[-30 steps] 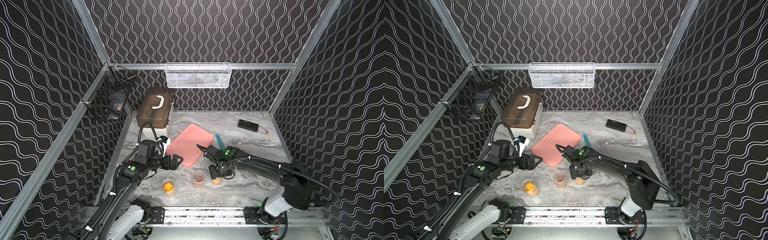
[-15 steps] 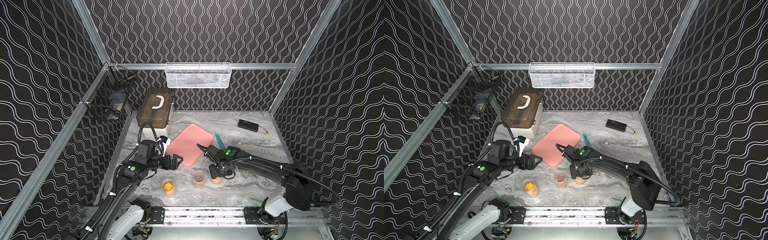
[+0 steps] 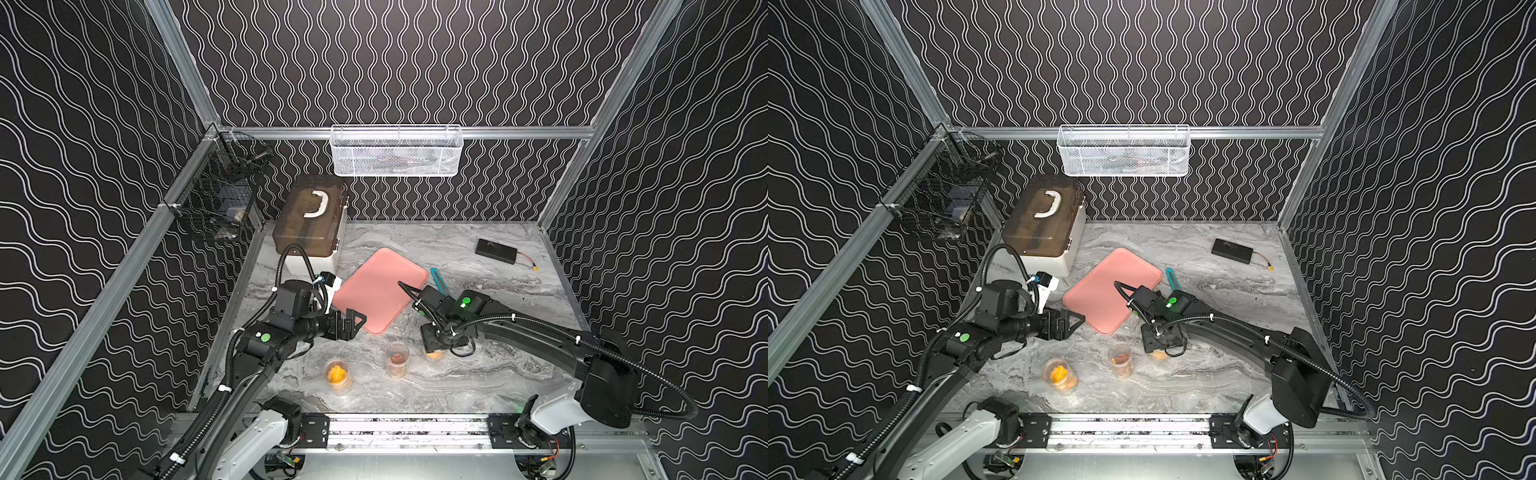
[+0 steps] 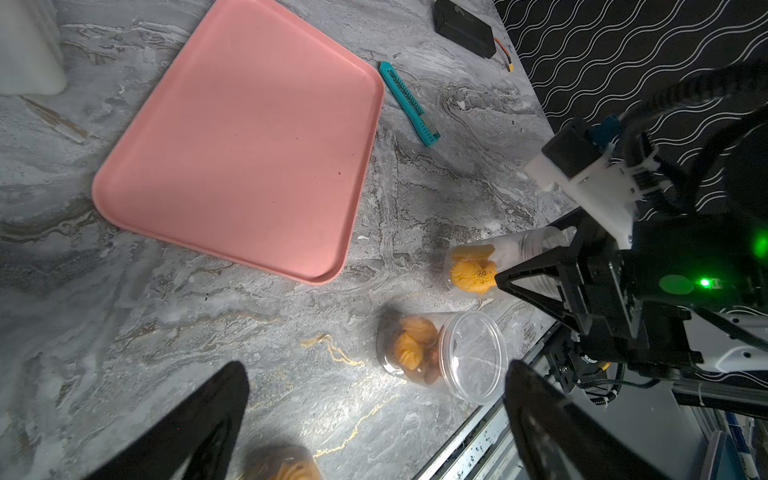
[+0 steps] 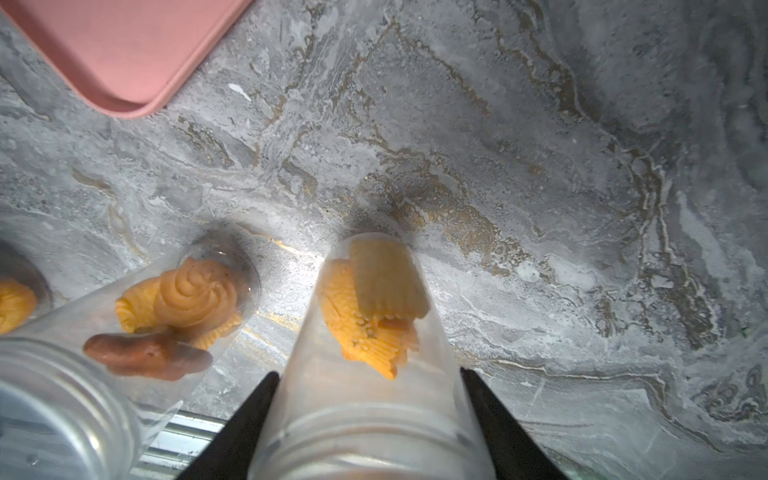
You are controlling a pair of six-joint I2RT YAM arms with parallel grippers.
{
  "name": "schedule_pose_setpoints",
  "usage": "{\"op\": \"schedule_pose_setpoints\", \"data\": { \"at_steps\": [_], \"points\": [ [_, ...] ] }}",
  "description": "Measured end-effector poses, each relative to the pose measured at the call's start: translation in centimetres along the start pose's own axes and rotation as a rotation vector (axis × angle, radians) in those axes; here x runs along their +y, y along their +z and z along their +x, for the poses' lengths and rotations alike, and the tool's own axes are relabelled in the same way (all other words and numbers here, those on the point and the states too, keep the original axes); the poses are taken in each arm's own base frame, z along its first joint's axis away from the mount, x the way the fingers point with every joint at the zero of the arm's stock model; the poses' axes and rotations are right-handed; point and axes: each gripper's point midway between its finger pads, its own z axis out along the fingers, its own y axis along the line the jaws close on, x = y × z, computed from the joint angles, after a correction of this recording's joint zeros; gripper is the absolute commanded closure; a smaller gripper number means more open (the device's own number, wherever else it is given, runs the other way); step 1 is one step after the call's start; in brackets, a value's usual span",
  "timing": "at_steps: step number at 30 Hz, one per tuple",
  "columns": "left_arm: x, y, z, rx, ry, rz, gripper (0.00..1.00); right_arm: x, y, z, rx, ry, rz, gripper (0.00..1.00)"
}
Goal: Pour the cookies out of the jar
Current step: Pick up the jar from the center of the board.
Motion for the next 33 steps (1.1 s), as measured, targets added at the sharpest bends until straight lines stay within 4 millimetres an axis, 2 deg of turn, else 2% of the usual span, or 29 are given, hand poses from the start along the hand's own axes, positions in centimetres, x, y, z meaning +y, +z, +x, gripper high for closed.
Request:
{"op": "schedule_pose_setpoints", "data": {
  "at_steps": [6, 10, 15, 22, 28, 33],
  "points": [
    [-0.1, 0.3, -0.6, 0.013, -0.011, -0.001, 0.01, -0.8, -1.0, -0.8, -0.019, 0.032, -0.034, 0.41],
    [-0.5, 0.9, -1.0, 0.021, -0.055, 0.030, 0.01, -2.0, -2.2, -2.0, -0.046, 0.077, -0.072, 0.42],
    [-1.5, 1.3, -1.6, 0.011, -0.111, 0.095, 0.01, -3.3, -4.0, -3.2, -0.081, 0.140, -0.136, 0.42],
    [-3.0, 0.9, -2.8, -0.014, -0.157, 0.179, 0.01, -4.8, -6.1, -4.1, -0.116, 0.223, -0.236, 0.42],
    [-3.8, 0.3, -3.4, -0.030, -0.184, 0.233, 0.01, -4.5, -7.2, -4.4, -0.121, 0.254, -0.326, 0.42],
    [-3.7, 0.1, -3.6, -0.039, -0.217, 0.267, 0.01, -4.1, -8.0, -4.6, -0.129, 0.263, -0.383, 0.42]
  ]
}}
